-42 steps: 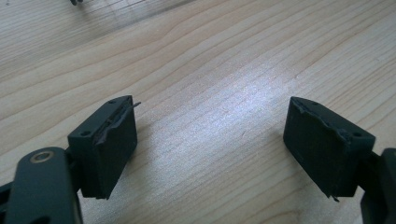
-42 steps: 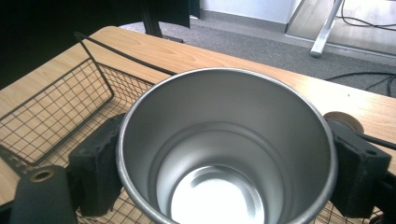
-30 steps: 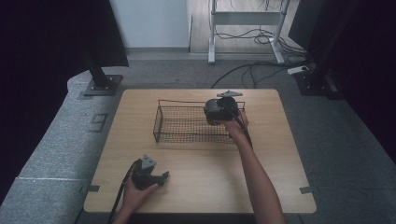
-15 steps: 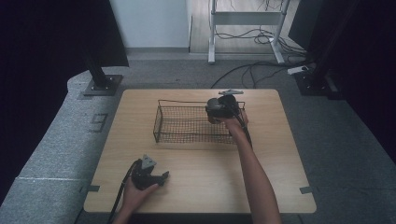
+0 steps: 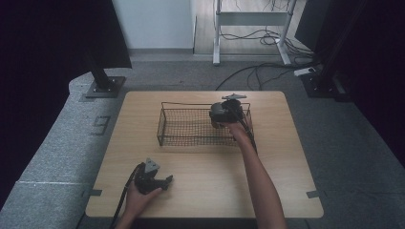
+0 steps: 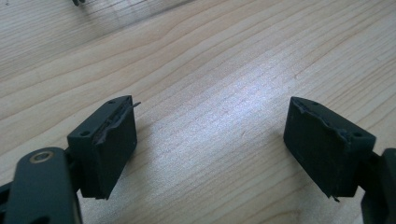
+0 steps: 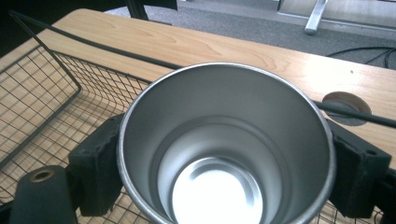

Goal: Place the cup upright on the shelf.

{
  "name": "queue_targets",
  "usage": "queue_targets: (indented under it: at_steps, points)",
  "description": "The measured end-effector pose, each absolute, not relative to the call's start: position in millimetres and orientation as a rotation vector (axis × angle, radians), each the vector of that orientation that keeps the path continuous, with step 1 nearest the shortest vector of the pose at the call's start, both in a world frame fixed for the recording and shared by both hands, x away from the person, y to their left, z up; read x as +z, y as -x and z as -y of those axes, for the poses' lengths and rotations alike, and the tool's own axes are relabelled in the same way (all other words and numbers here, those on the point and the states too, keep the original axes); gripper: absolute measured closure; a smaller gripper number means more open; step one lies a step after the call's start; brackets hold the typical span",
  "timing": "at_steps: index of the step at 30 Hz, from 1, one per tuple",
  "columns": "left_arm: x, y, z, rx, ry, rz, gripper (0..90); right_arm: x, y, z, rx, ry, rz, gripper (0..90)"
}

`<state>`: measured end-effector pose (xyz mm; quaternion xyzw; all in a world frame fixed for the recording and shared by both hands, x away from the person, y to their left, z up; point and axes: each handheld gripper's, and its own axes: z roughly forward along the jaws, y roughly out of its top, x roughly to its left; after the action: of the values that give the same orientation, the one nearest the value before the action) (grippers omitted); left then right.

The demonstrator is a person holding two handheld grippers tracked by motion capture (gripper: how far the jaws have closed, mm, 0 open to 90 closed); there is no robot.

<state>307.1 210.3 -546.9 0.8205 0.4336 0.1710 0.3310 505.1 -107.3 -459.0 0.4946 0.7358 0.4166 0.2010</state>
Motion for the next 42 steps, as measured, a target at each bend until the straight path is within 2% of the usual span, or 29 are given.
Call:
queue_targets:
  at_steps: [42]
  points:
    - [-546.9, -307.1, -210.2, 0.448, -2.145, -1.134, 17.3, -483.2, -506.4, 100.7, 0.906, -1.459, -2.198, 13.5]
